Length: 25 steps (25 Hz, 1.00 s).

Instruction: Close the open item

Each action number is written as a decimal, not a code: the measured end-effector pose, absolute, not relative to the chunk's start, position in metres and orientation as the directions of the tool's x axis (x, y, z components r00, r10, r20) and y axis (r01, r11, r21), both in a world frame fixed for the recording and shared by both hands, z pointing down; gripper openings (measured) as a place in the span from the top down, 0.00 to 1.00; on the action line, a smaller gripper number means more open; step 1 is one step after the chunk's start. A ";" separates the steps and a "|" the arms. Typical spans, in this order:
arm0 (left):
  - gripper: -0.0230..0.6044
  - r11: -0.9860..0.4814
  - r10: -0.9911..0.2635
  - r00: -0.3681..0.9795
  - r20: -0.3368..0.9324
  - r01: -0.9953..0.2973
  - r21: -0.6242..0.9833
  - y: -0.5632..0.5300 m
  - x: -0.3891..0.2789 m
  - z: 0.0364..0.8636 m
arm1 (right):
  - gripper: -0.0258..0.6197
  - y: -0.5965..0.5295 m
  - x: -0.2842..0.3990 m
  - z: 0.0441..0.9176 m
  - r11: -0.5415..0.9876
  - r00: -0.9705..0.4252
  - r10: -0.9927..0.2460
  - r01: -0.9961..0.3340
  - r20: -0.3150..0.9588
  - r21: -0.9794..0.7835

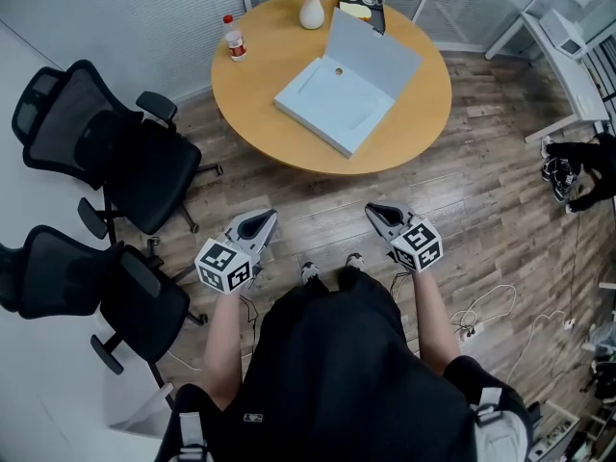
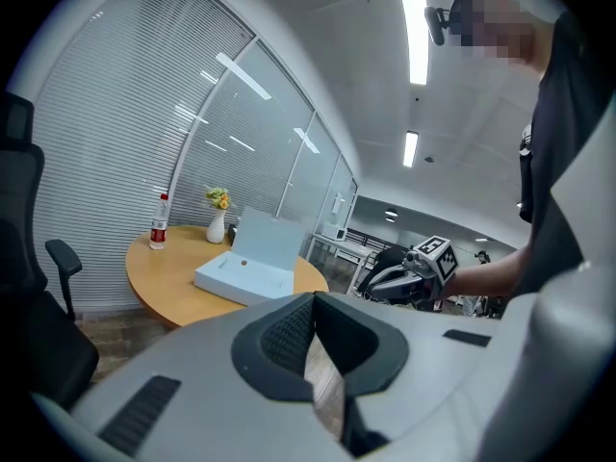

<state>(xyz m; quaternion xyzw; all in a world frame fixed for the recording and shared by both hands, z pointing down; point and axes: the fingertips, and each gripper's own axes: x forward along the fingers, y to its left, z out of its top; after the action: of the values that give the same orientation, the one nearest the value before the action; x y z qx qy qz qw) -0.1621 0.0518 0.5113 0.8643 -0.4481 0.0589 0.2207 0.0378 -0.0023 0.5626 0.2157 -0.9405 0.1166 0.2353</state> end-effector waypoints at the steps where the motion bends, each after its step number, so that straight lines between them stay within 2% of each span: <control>1: 0.95 -0.499 -0.749 0.590 0.301 -0.802 0.329 0.051 -0.164 0.512 | 0.94 -0.005 0.036 0.562 0.881 -0.796 -0.350 -0.459 0.495 -0.115; 16: 0.96 -0.447 -0.782 0.536 0.320 -0.838 0.313 0.006 -0.179 0.512 | 0.94 -0.064 0.018 0.559 0.912 -0.833 -0.294 -0.391 0.469 -0.121; 25: 0.95 -0.426 -0.801 0.513 0.308 -0.851 0.308 -0.050 -0.151 0.506 | 0.94 -0.131 0.047 0.542 0.912 -0.843 -0.307 -0.394 0.441 -0.118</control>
<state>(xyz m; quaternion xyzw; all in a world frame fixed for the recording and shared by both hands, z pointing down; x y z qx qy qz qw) -0.1513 -0.0502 0.5062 0.8426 -0.4901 0.0573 0.2159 0.0470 -0.1312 0.5424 0.1836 -0.9546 0.1022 0.2111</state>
